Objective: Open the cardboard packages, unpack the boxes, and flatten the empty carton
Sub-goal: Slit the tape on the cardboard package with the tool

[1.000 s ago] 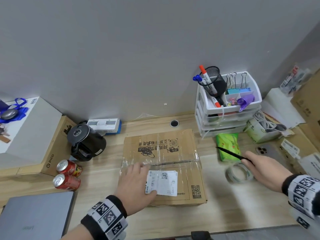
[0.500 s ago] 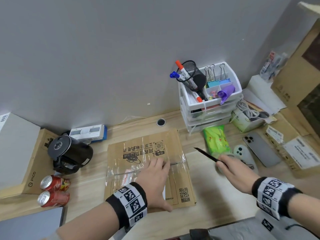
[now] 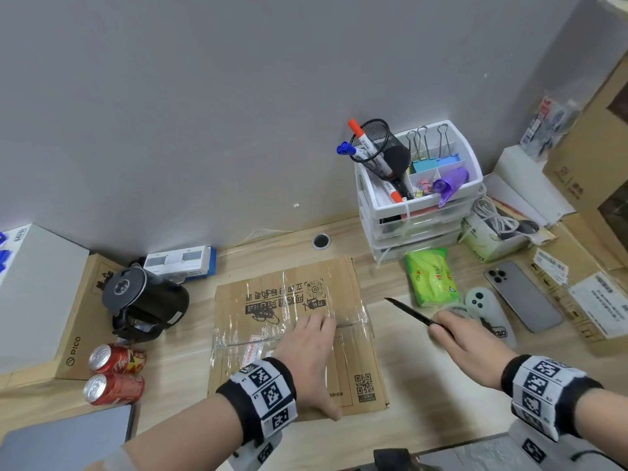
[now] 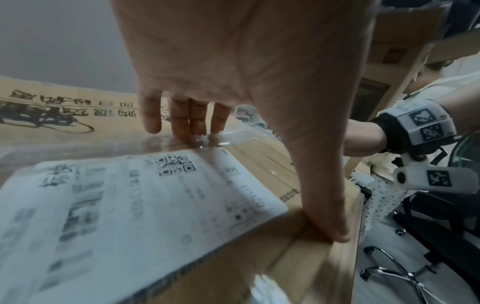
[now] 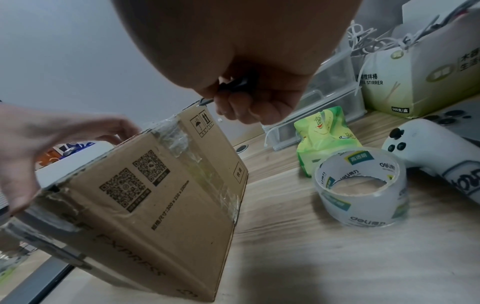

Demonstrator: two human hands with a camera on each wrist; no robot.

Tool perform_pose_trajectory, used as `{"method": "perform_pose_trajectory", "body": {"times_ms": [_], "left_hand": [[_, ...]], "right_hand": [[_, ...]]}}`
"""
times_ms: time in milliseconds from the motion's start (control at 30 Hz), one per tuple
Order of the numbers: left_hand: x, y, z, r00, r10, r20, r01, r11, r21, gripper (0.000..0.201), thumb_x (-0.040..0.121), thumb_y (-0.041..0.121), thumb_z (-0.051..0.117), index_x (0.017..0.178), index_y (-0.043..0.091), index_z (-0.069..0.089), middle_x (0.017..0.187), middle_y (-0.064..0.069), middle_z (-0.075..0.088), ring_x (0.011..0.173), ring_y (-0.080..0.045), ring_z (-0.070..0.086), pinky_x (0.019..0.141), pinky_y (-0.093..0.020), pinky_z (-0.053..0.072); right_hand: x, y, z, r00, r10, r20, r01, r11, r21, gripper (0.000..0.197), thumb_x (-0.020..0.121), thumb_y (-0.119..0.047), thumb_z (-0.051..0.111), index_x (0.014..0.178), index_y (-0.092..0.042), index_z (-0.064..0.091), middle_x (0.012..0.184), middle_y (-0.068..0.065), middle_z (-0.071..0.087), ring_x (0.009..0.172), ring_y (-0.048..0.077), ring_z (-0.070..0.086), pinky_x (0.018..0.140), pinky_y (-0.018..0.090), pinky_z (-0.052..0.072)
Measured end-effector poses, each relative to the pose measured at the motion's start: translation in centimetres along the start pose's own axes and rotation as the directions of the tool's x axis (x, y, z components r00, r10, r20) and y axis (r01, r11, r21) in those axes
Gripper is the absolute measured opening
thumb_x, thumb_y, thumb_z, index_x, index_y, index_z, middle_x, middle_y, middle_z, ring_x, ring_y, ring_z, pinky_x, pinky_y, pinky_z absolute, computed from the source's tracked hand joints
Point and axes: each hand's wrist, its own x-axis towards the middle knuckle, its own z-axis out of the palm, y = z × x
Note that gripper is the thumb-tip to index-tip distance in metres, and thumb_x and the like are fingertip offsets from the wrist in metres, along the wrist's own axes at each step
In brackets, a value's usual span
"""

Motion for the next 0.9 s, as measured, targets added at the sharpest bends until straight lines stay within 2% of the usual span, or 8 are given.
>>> {"method": "perform_pose_trajectory", "body": {"times_ms": [100,200,367,433,500,633,767,900], "left_hand": [[0.4,0.1,-0.3,1.000,0.007,-0.007,-0.006,1.000,0.022,0.128,0.040,0.077,0.084,0.140,0.017,0.031,0.135,-0.002,0.037,0.122,-0.023,0.036,0.114,-0.042,0.032],[0.9,0.0,-0.5,1.000,0.019,0.001,-0.019,0.999,0.027,0.121,0.038,0.079,0.083,0.132,0.018,0.038,0.125,0.001,0.038,0.112,-0.020,0.035,0.110,-0.041,0.035],[1.0,-0.7,-0.1,1.000,0.014,-0.027,-0.014,1.000,-0.004,0.113,0.034,0.083,0.080,0.118,0.019,0.040,0.115,0.005,0.036,0.102,-0.016,0.033,0.103,-0.035,0.037],[0.9,-0.7,0.1,0.999,0.015,-0.038,-0.015,1.000,-0.005,0.114,0.033,0.084,0.079,0.118,0.020,0.039,0.115,0.006,0.036,0.102,-0.015,0.034,0.103,-0.034,0.037],[0.8,-0.8,0.1,0.999,0.011,-0.042,-0.012,1.000,-0.012,0.115,0.034,0.084,0.079,0.120,0.020,0.039,0.117,0.005,0.036,0.103,-0.016,0.035,0.104,-0.035,0.037],[0.9,-1.0,0.0,0.999,0.001,-0.049,-0.002,1.000,-0.023,0.117,0.033,0.084,0.079,0.123,0.020,0.039,0.118,0.005,0.037,0.105,-0.016,0.036,0.105,-0.035,0.037],[0.9,-1.1,-0.1,0.999,0.000,-0.054,-0.001,1.000,-0.017,0.117,0.032,0.085,0.078,0.121,0.020,0.039,0.116,0.006,0.038,0.103,-0.016,0.037,0.102,-0.034,0.039],[0.9,-1.2,-0.1,0.998,-0.001,-0.055,0.000,1.000,-0.019,0.116,0.032,0.085,0.078,0.120,0.020,0.039,0.115,0.005,0.038,0.103,-0.017,0.037,0.102,-0.035,0.040]], "right_hand": [[-0.3,-0.3,-0.2,1.000,-0.003,0.023,0.003,1.000,0.009,0.027,0.096,-0.053,0.031,0.078,-0.036,0.042,0.072,-0.007,0.053,0.072,0.012,0.052,0.071,0.041,0.048],[-0.7,-0.6,-0.3,0.999,-0.011,0.038,0.010,0.999,0.034,0.023,0.098,-0.048,0.036,0.076,-0.044,0.042,0.070,-0.007,0.054,0.071,0.011,0.052,0.068,0.038,0.047],[-1.0,-1.5,-0.2,0.989,-0.034,0.144,0.025,0.998,0.065,0.025,0.101,-0.039,0.040,0.079,-0.028,0.049,0.073,-0.002,0.058,0.072,0.012,0.052,0.069,0.030,0.043],[-1.1,-1.9,-0.1,0.985,-0.030,0.169,0.017,0.997,0.078,0.025,0.101,-0.036,0.041,0.082,-0.024,0.053,0.074,-0.001,0.060,0.073,0.012,0.052,0.066,0.022,0.039],[-1.1,-2.3,0.1,0.983,-0.029,0.179,0.011,0.995,0.102,0.025,0.102,-0.033,0.042,0.084,-0.021,0.055,0.074,-0.001,0.059,0.075,0.013,0.051,0.066,0.019,0.039],[-1.1,-2.8,0.6,0.986,-0.032,0.161,0.009,0.990,0.143,0.027,0.102,-0.034,0.041,0.081,-0.022,0.053,0.069,-0.002,0.055,0.072,0.015,0.051,0.066,0.023,0.040],[-1.1,-3.0,0.8,0.992,-0.025,0.123,0.007,0.989,0.146,0.029,0.102,-0.034,0.041,0.082,-0.018,0.054,0.073,0.008,0.060,0.071,0.019,0.052,0.070,0.029,0.042],[-1.3,-2.9,1.1,0.993,-0.024,0.119,0.006,0.988,0.153,0.030,0.102,-0.036,0.040,0.081,-0.019,0.053,0.073,0.008,0.059,0.069,0.020,0.053,0.069,0.033,0.043]]}}
